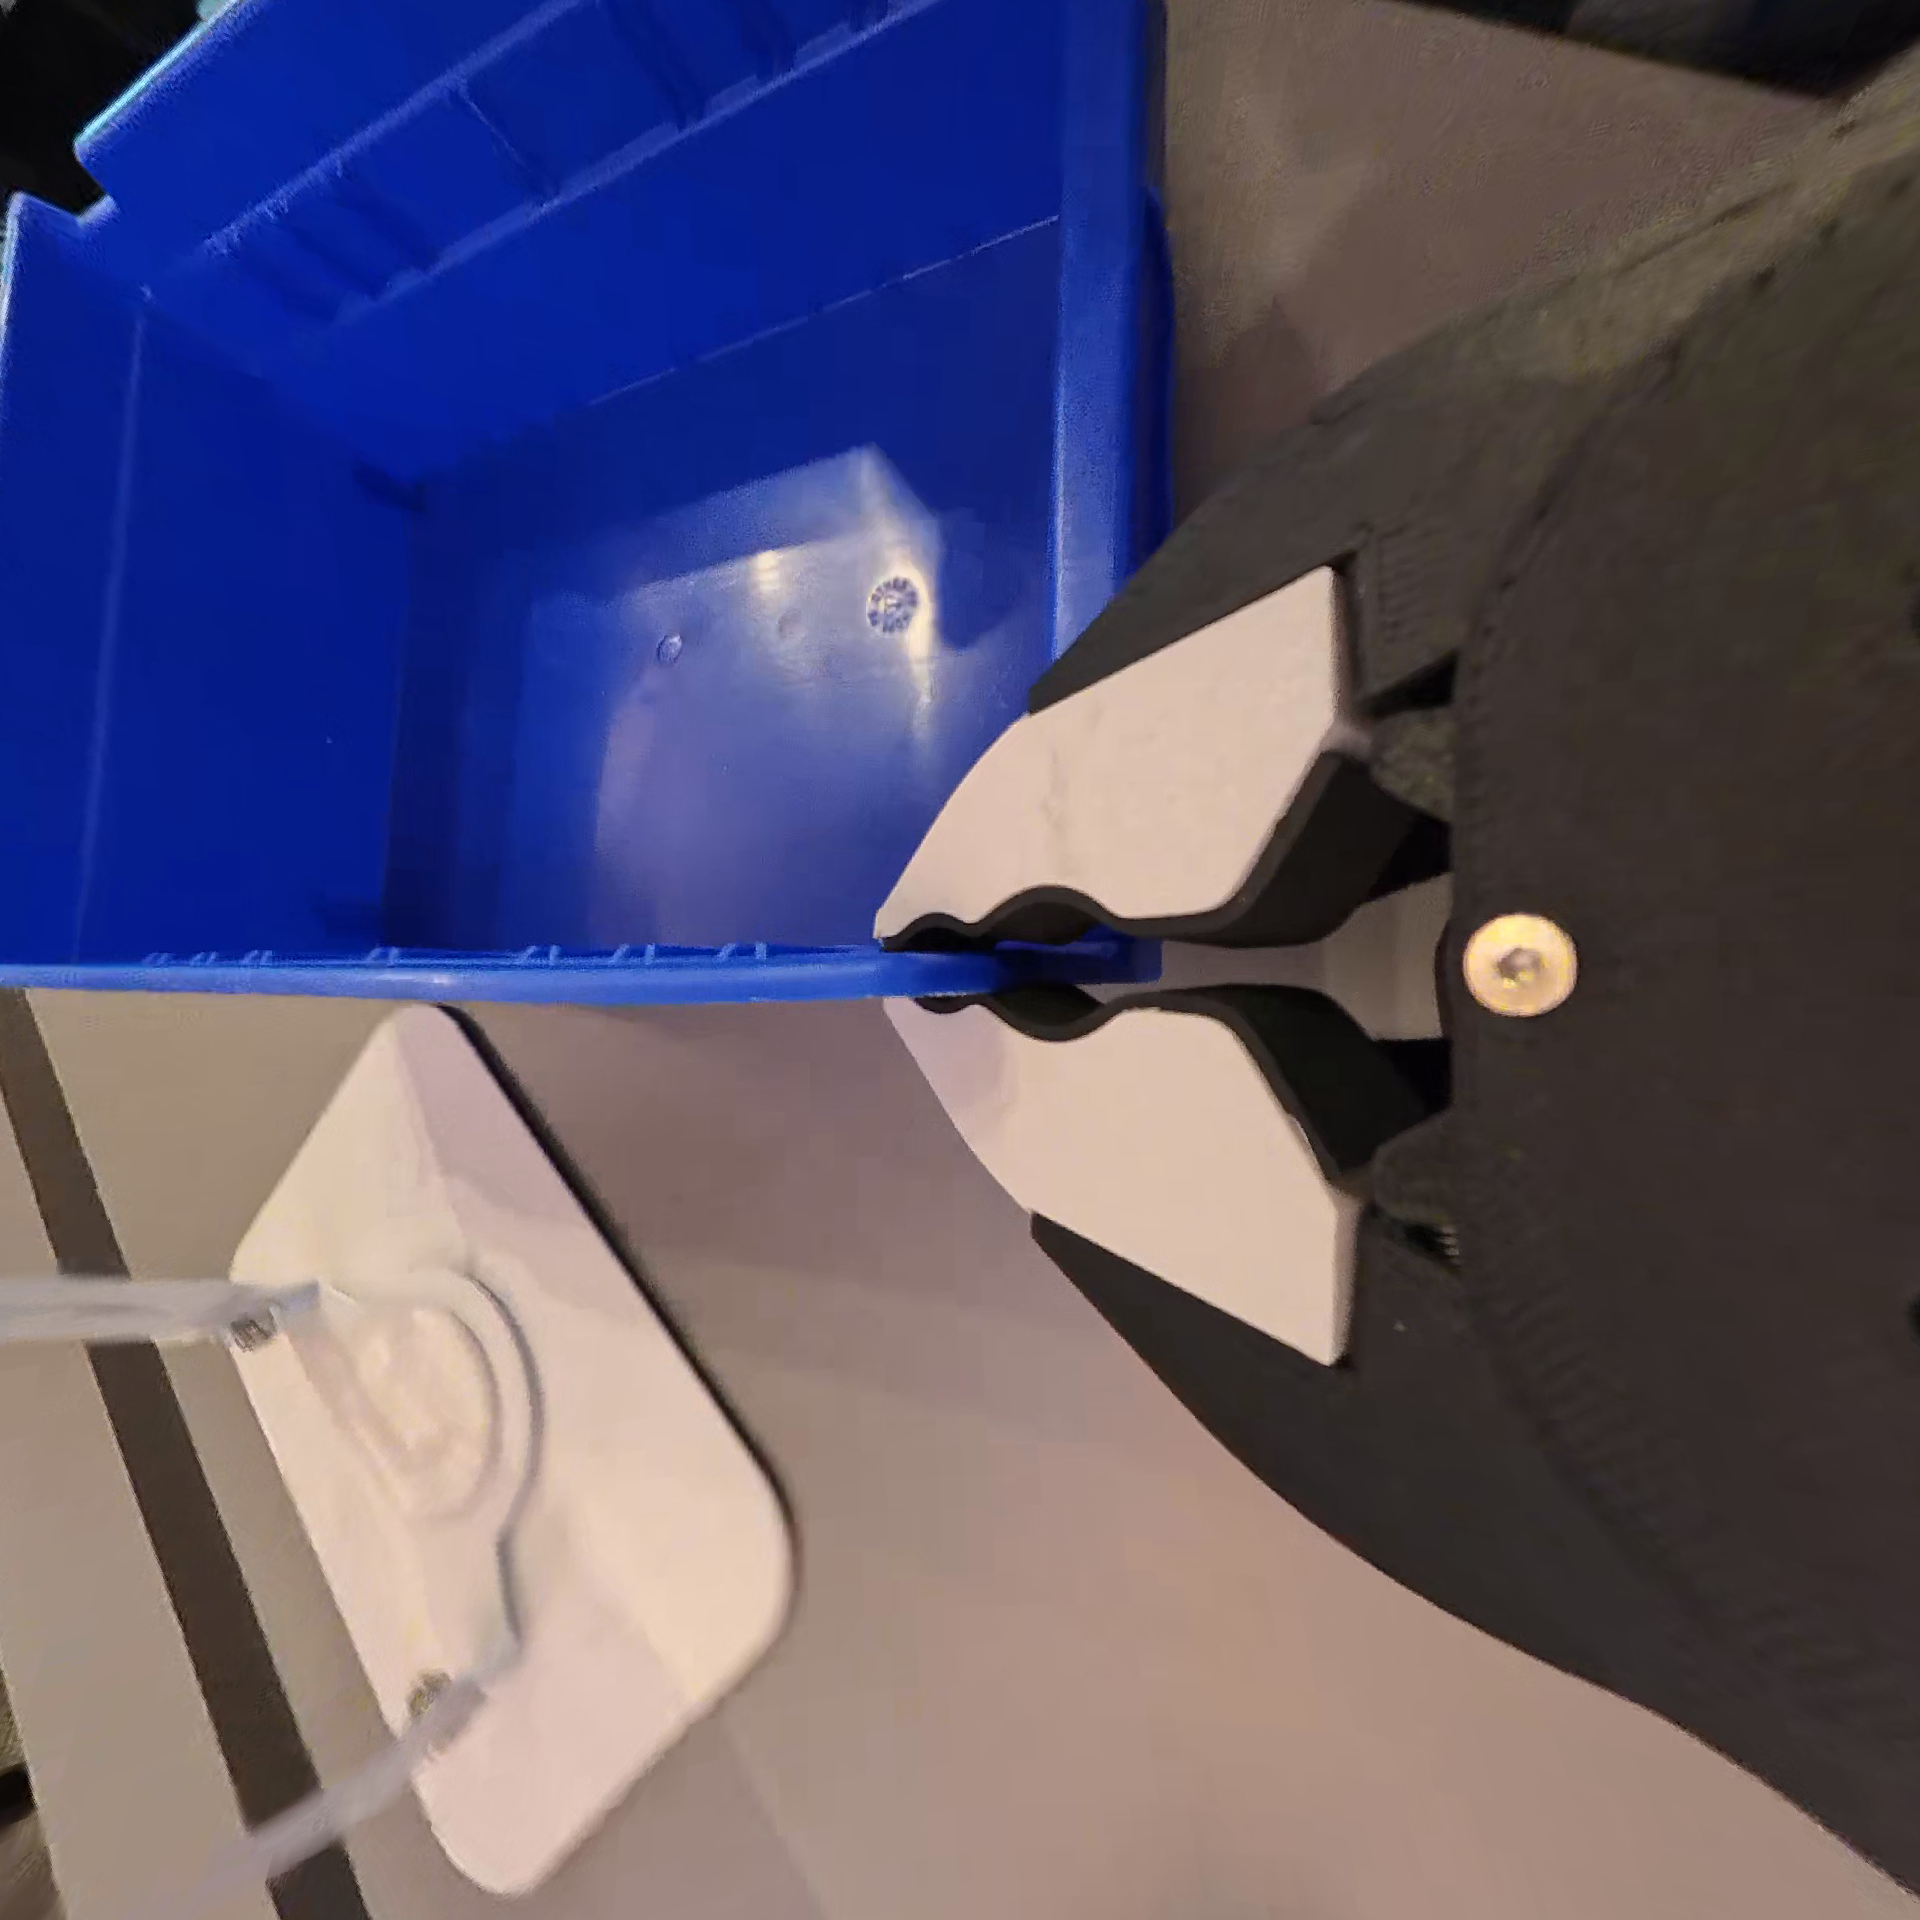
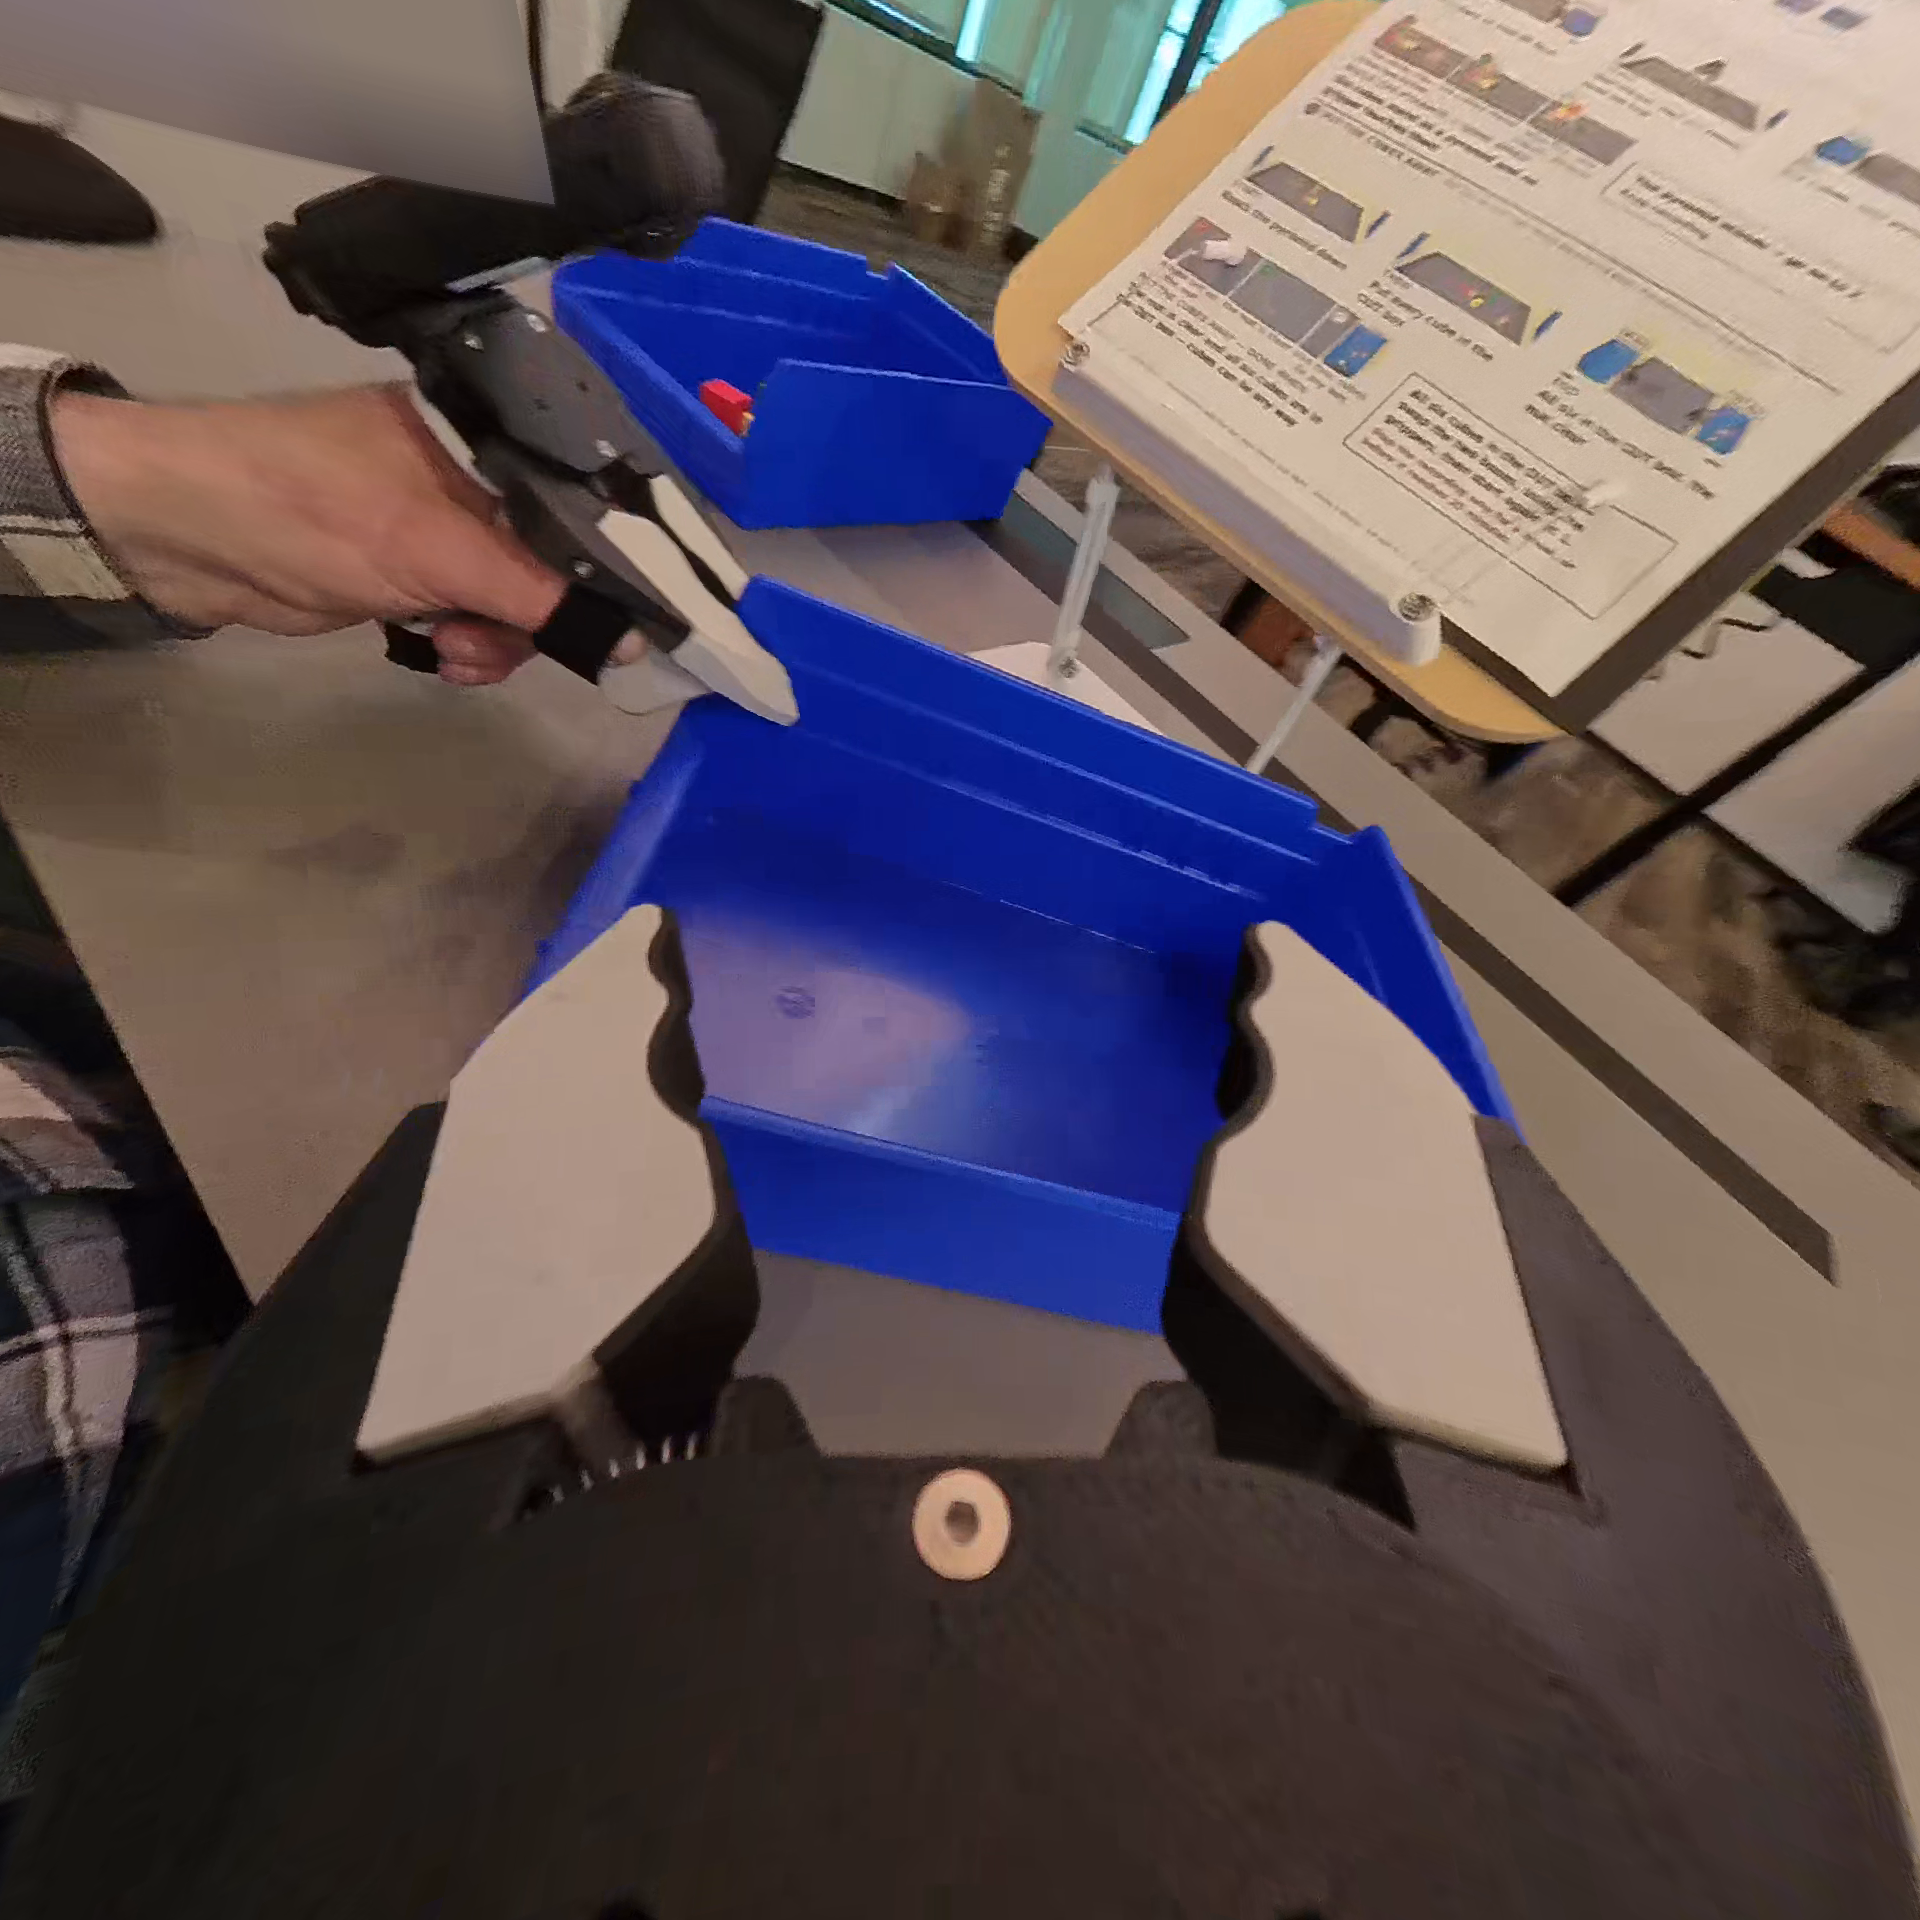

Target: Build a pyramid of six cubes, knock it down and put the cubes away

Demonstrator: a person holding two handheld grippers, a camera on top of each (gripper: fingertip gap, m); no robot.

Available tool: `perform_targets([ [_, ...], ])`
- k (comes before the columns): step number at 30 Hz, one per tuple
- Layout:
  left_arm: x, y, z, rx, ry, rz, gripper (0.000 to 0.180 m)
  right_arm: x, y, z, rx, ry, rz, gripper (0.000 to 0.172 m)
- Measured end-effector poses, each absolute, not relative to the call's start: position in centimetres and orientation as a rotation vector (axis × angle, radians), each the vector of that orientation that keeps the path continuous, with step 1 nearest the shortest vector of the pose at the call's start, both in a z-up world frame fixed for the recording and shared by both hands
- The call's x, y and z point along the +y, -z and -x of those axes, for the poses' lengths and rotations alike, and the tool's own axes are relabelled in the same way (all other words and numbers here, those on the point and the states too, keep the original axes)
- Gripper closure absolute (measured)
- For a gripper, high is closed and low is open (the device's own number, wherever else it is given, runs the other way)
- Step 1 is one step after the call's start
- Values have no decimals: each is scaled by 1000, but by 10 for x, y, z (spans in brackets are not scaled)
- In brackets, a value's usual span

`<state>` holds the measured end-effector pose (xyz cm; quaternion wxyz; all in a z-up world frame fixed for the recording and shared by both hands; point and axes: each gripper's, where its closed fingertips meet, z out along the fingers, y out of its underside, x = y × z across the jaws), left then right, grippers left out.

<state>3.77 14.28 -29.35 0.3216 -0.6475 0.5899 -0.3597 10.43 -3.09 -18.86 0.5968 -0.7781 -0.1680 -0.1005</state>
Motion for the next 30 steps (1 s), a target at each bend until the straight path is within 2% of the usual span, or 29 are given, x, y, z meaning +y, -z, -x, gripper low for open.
perform_targets([
  [3,132,293,-83,1594,917,1657,178,-35,211,-109,-315,344,1837,58],
  [6,124,293,-119,1615,914,1631,178,-38,242,-126,-236,385,1927,57],
  [10,116,293,-150,1625,919,1621,178,-43,267,-173,-158,492,2034,68],
  [16,105,292,-181,1610,894,1586,175,-53,265,-229,-61,515,2102,79],
  [23,67,301,-221,1646,1059,1618,167,-67,255,-317,73,514,2164,102],
  [27,43,299,-242,1705,1119,1581,160,-68,257,-360,87,499,2201,106],
  [30,27,297,-251,1756,1185,1566,156,-68,254,-377,144,414,2204,100],
])
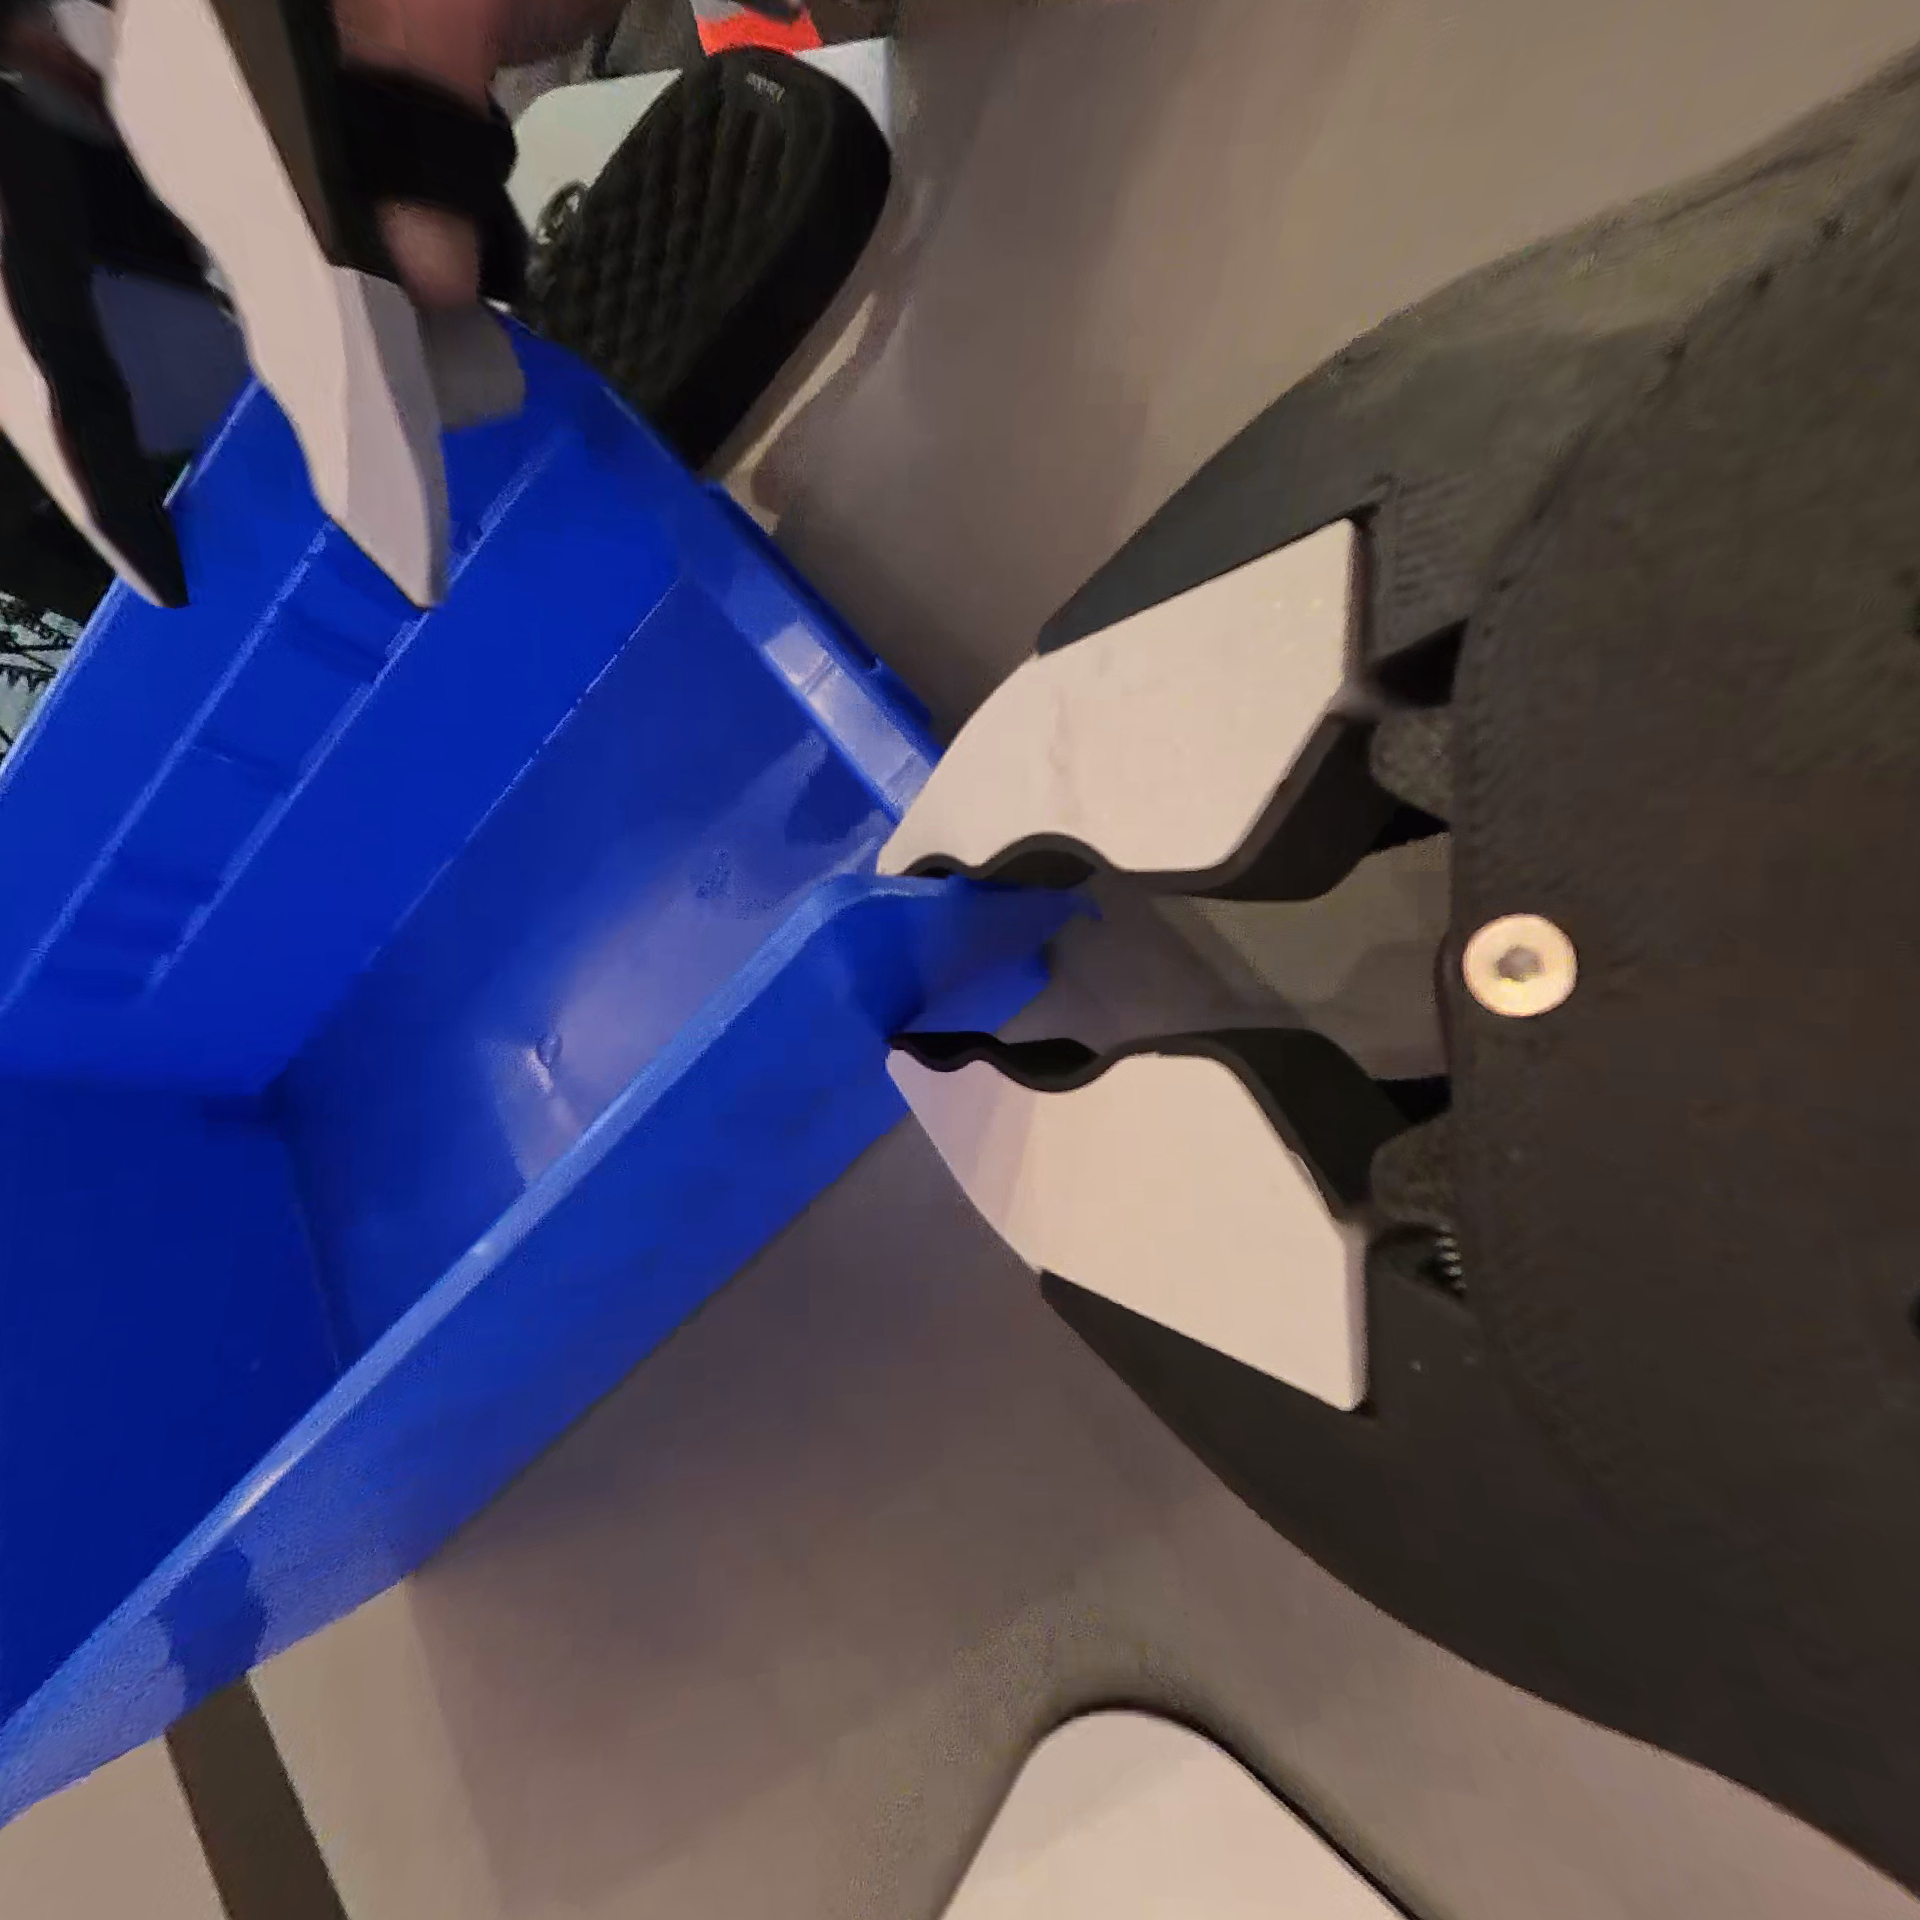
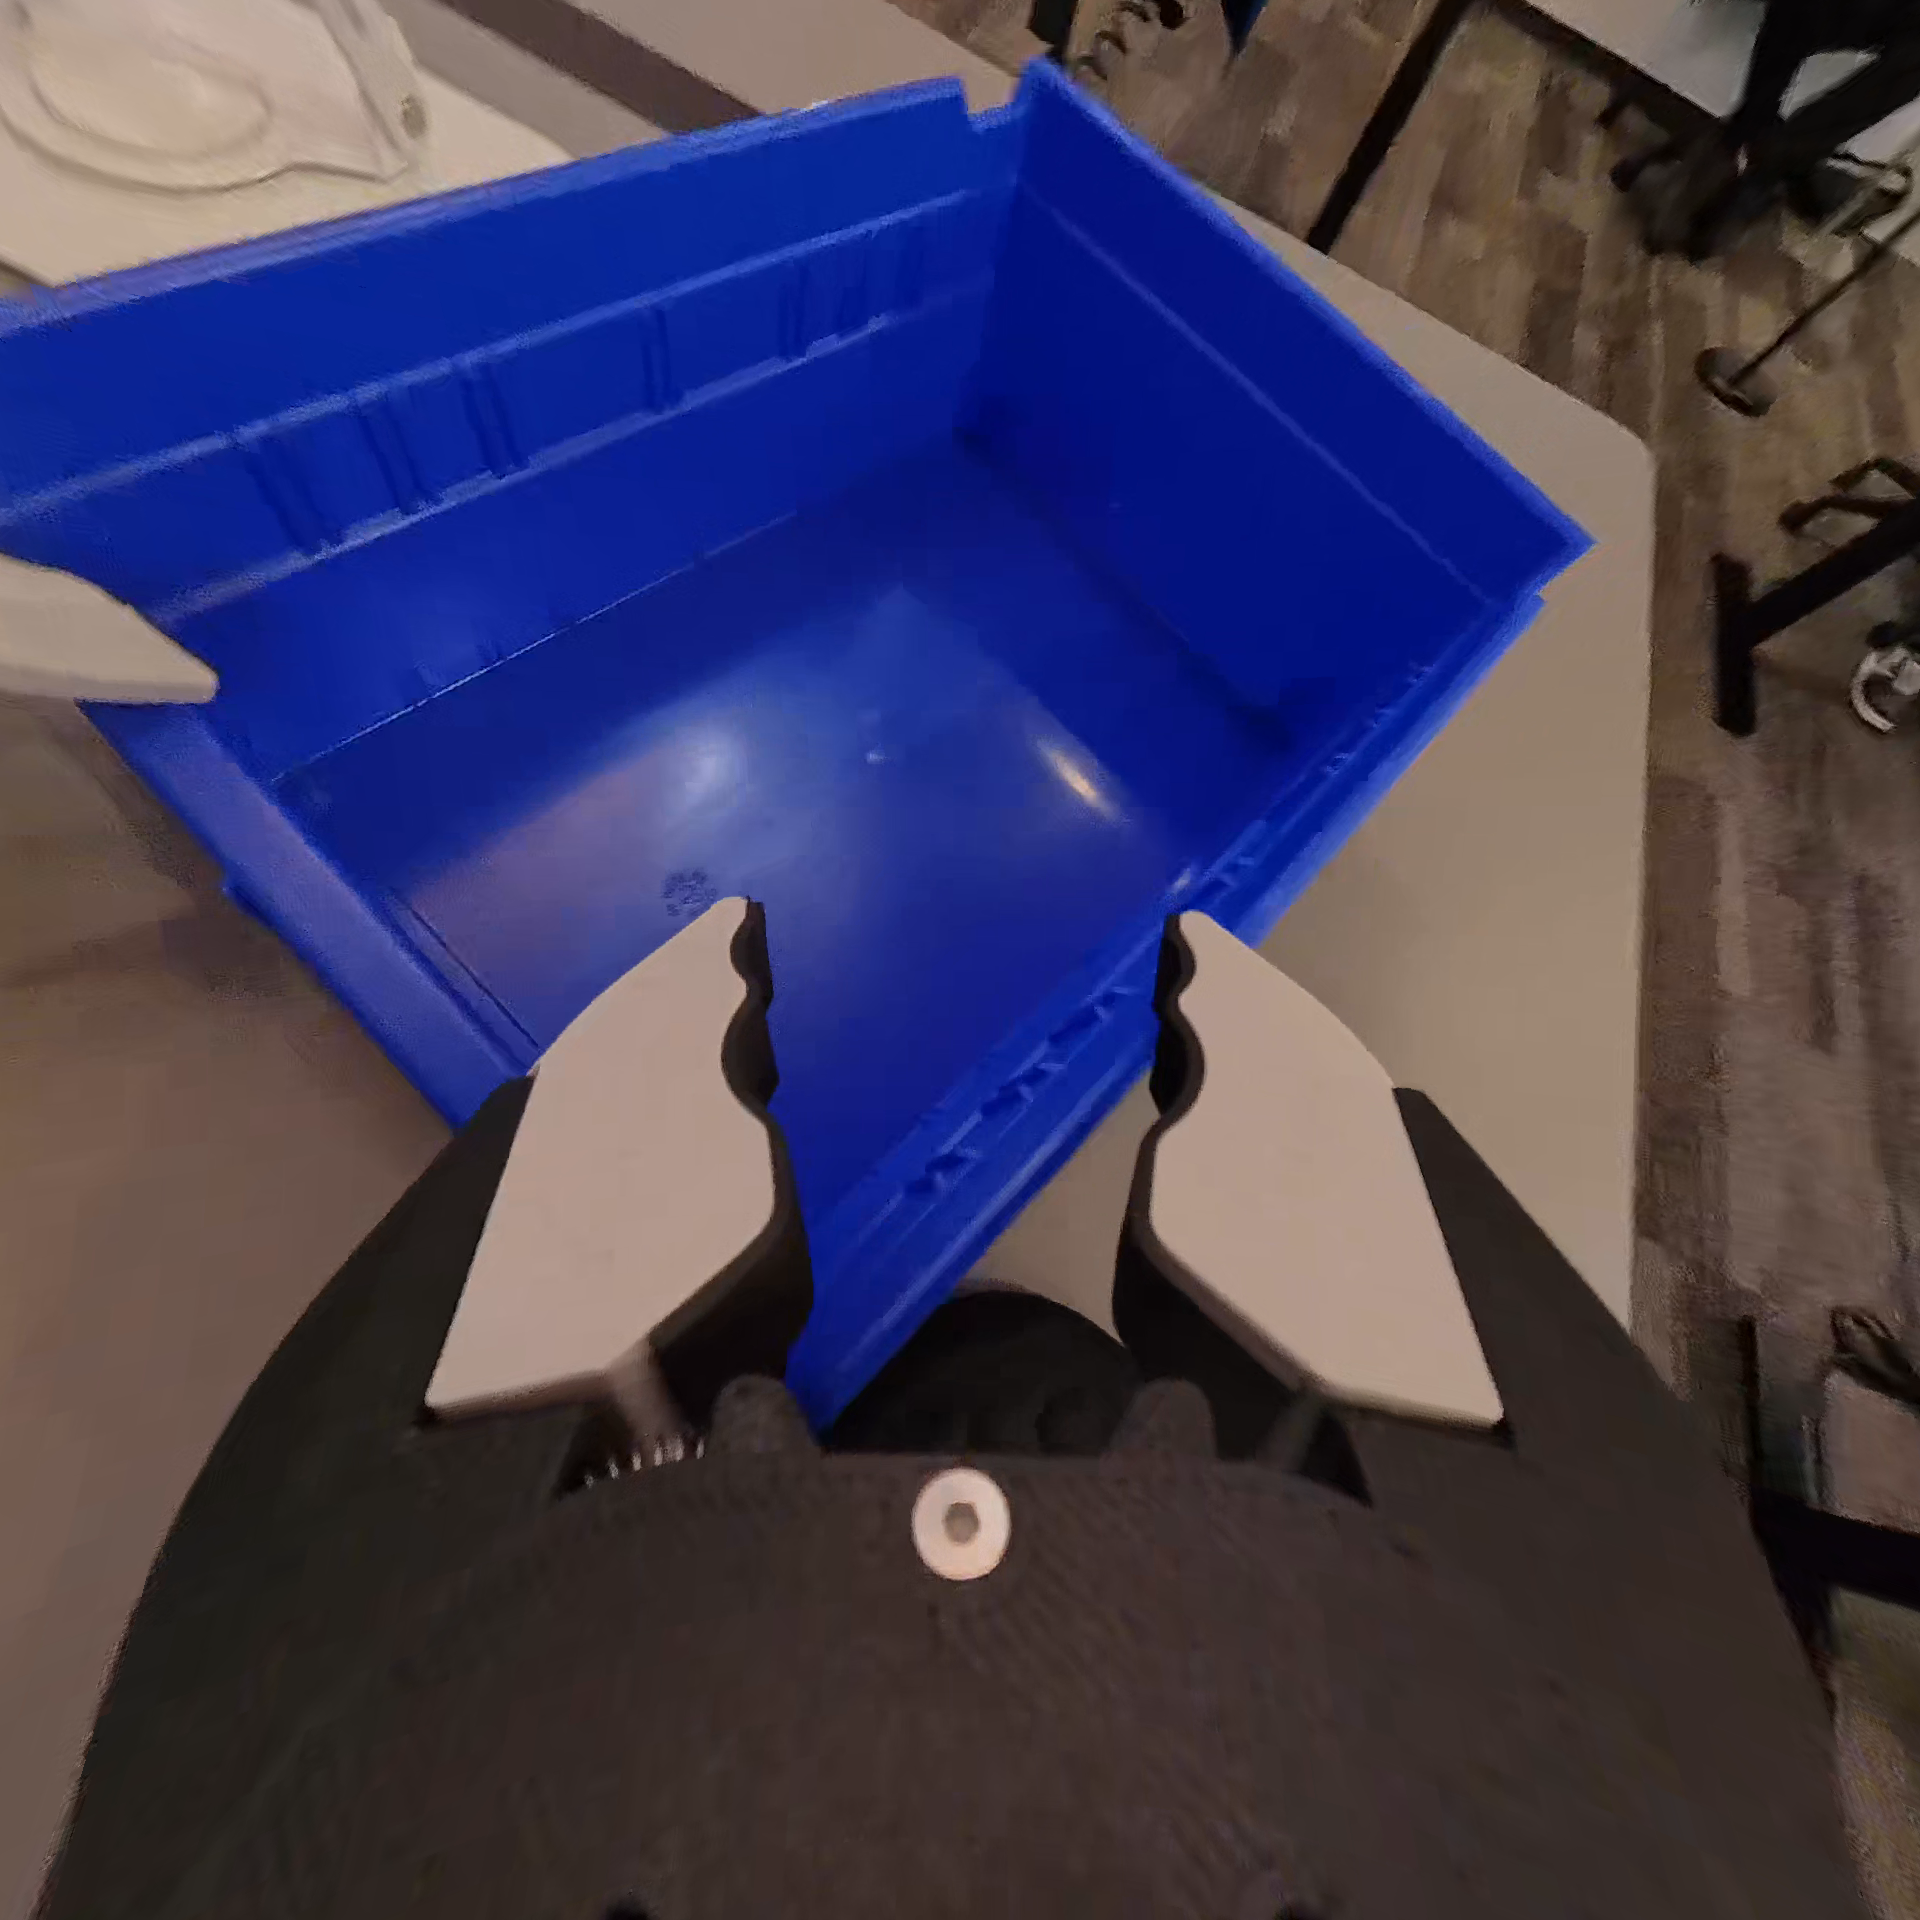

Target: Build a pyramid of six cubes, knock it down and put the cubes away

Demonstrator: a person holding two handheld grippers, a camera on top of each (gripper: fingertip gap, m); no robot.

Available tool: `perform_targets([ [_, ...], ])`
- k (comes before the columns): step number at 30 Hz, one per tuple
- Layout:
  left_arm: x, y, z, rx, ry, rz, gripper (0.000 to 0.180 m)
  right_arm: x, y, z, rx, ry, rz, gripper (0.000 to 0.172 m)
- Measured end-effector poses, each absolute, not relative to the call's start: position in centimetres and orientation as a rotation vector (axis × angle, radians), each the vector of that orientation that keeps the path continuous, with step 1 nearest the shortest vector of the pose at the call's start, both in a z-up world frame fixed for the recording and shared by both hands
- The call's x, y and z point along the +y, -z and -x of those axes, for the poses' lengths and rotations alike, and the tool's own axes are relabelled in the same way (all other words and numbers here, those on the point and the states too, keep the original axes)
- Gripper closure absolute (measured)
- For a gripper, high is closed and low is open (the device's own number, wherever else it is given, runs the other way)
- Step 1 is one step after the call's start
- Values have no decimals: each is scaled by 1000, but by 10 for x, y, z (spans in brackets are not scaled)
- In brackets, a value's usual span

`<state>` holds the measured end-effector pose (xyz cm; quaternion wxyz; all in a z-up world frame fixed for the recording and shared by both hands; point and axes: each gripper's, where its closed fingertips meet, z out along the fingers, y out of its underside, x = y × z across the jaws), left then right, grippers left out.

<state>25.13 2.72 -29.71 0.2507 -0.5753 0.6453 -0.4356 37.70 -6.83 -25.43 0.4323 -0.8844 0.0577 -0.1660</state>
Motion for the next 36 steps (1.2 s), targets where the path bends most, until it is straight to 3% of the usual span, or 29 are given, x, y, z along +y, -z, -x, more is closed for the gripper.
perform_targets([
  [3,34,295,-250,1743,1174,1541,145,-86,239,-385,214,541,2184,92],
  [7,38,289,-248,1724,1238,1552,147,-105,256,-371,314,501,2221,97],
  [11,30,295,-255,1776,1228,1542,150,-101,290,-362,312,308,2321,134],
  [21,11,295,-315,1780,1219,1565,142,-88,296,-467,337,321,2487,160],
  [36,49,295,-407,1644,1223,1643,142,-40,297,-563,372,296,2478,164],
])
